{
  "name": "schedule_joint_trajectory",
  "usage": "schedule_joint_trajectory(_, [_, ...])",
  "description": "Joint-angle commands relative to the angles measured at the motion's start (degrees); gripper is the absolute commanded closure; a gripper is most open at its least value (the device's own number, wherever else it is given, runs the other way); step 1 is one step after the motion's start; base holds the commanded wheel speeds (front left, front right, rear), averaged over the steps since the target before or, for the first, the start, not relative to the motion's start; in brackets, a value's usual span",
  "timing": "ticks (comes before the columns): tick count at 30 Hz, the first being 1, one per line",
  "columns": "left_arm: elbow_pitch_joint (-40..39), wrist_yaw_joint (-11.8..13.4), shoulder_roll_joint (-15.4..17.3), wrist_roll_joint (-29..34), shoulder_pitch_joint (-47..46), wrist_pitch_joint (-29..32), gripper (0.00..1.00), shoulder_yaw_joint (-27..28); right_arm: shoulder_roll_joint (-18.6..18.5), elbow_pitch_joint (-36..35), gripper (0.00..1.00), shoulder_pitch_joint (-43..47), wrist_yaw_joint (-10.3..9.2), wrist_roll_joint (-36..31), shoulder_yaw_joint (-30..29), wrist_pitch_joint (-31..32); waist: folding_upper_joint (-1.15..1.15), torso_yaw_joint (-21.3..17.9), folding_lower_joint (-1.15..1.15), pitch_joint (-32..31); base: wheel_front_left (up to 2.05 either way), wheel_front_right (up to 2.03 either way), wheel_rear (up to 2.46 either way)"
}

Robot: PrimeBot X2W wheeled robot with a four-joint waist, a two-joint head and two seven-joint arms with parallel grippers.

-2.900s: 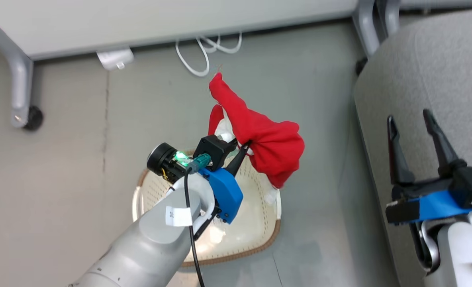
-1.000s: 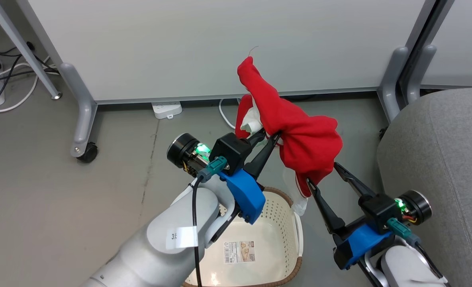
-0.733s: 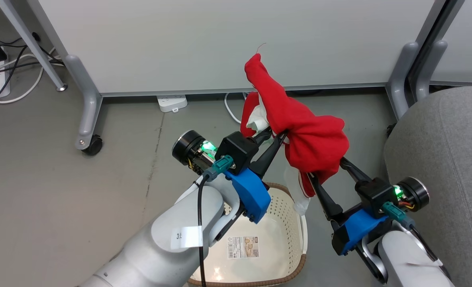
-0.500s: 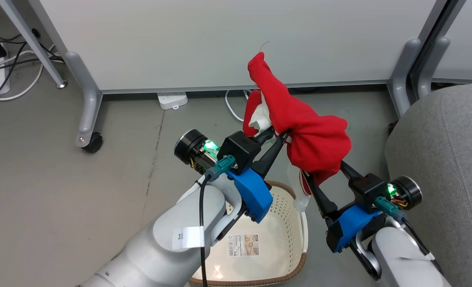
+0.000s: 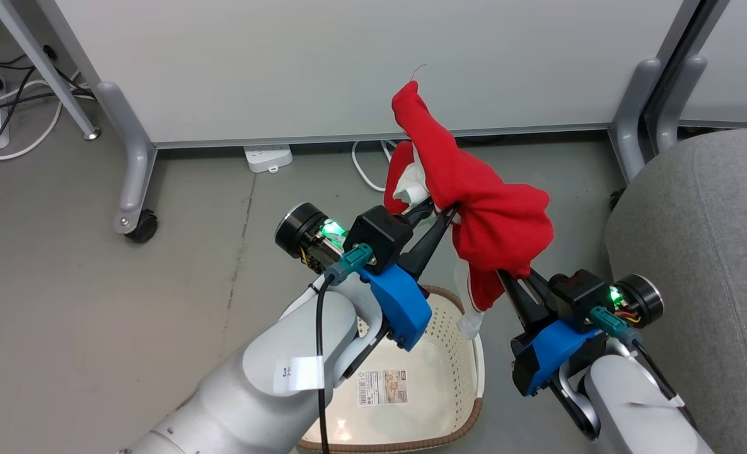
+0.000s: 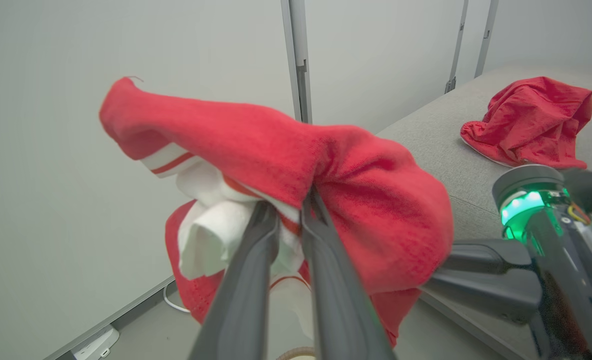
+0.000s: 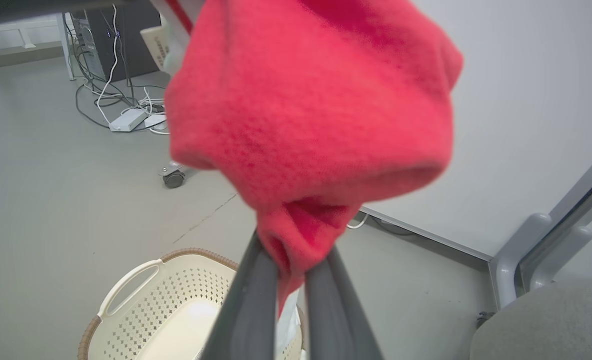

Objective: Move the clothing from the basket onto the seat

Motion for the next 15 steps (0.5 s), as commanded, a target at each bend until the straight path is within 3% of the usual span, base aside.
schedule_joint_trajectory(1, [0.16,-0.13,0.05,-0.23,-0.68,-0.37,1.00,-0.05,-0.28,-0.30,1.00,-0.66,0.01,0.21,0.09,-0.19,0.00,-0.04,-0.01,-0.05,0.00,0.00,0.00])
schedule_joint_trajectory(11, [0.57,-0.18,0.03,-0.41,-0.98,-0.38,1.00,-0.22,-0.35,-0.62,1.00,-0.54,0.01,0.34,-0.10,-0.19,0.00,-0.10,-0.01,-0.02,0.00,0.00,0.00])
schedule_joint_trajectory(12, [0.57,-0.03,0.02,-0.38,-1.00,-0.40,0.75,-0.21,-0.38,-0.63,1.00,-0.55,0.01,0.38,-0.10,-0.19,0.00,-0.10,-0.01,0.01,0.00,0.00,0.00])
schedule_joint_trajectory(13, [0.67,0.03,0.01,-0.30,-1.02,-0.40,0.22,-0.31,-0.41,-0.64,1.00,-0.57,0.01,0.38,-0.11,-0.19,0.00,-0.09,-0.01,0.05,0.00,0.00,0.00])
schedule_joint_trajectory(14, [0.77,0.09,0.01,-0.18,-1.04,-0.41,0.00,-0.44,-0.43,-0.65,1.00,-0.61,0.01,0.39,-0.12,-0.19,0.00,-0.08,-0.01,0.09,0.00,0.00,0.00])
schedule_joint_trajectory(15, [0.83,0.13,0.01,-0.15,-1.08,-0.42,0.00,-0.47,-0.44,-0.67,1.00,-0.66,0.01,0.41,-0.10,-0.19,0.00,-0.08,-0.01,0.15,0.00,0.00,0.00])
